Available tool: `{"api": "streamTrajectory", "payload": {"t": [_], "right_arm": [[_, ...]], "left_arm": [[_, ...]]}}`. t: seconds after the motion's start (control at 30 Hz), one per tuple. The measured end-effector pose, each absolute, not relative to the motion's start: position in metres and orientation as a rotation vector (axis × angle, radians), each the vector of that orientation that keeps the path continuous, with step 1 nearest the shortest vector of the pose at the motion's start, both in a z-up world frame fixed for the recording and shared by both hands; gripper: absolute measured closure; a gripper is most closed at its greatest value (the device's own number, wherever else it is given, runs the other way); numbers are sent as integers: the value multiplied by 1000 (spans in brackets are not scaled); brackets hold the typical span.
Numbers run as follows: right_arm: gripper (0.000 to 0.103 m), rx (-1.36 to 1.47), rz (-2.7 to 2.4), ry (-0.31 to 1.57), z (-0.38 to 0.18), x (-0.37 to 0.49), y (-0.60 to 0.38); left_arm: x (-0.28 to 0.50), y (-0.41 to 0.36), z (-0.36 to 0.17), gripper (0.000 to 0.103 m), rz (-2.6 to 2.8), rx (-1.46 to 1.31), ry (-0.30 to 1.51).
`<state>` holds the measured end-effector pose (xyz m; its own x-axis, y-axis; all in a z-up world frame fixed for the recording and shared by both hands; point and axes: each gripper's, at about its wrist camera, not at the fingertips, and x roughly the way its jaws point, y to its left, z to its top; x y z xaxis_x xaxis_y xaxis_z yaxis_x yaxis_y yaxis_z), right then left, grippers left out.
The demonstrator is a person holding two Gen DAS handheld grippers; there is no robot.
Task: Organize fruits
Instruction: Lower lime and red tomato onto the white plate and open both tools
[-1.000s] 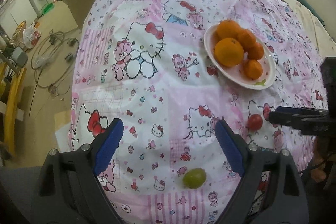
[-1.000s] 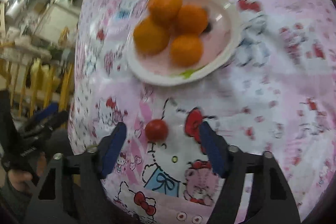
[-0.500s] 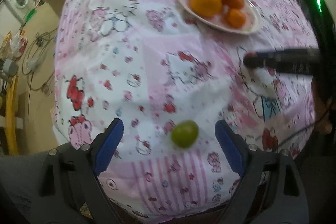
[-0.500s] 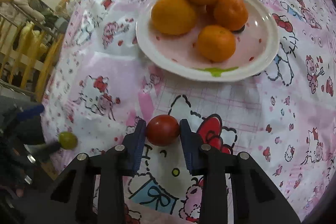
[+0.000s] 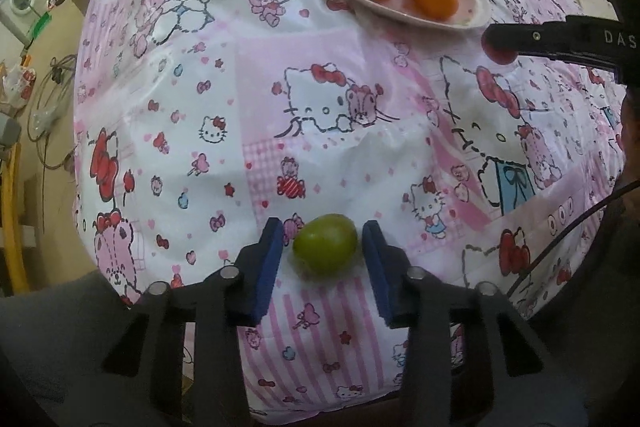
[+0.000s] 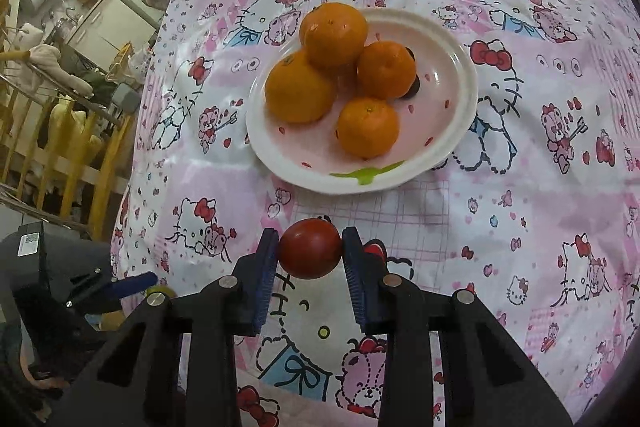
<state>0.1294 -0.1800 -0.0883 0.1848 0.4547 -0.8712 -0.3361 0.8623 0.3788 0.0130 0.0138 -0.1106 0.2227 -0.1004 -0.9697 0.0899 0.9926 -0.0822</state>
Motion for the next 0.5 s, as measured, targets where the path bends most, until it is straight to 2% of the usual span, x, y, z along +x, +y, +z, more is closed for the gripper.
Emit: {"api": "streamTrajectory", "payload": {"t": [0.03, 0.3, 0.5], "right_arm": [[69, 116, 561, 1267, -87, 130, -181], [69, 193, 555, 1229, -72, 135, -201], [69, 283, 529, 1176, -55, 152, -229]], "left_arm": [[14, 11, -111, 77, -135, -4, 1342], [21, 2, -91, 78, -152, -22, 1294], [66, -1, -56, 78, -159, -59, 1207]]}}
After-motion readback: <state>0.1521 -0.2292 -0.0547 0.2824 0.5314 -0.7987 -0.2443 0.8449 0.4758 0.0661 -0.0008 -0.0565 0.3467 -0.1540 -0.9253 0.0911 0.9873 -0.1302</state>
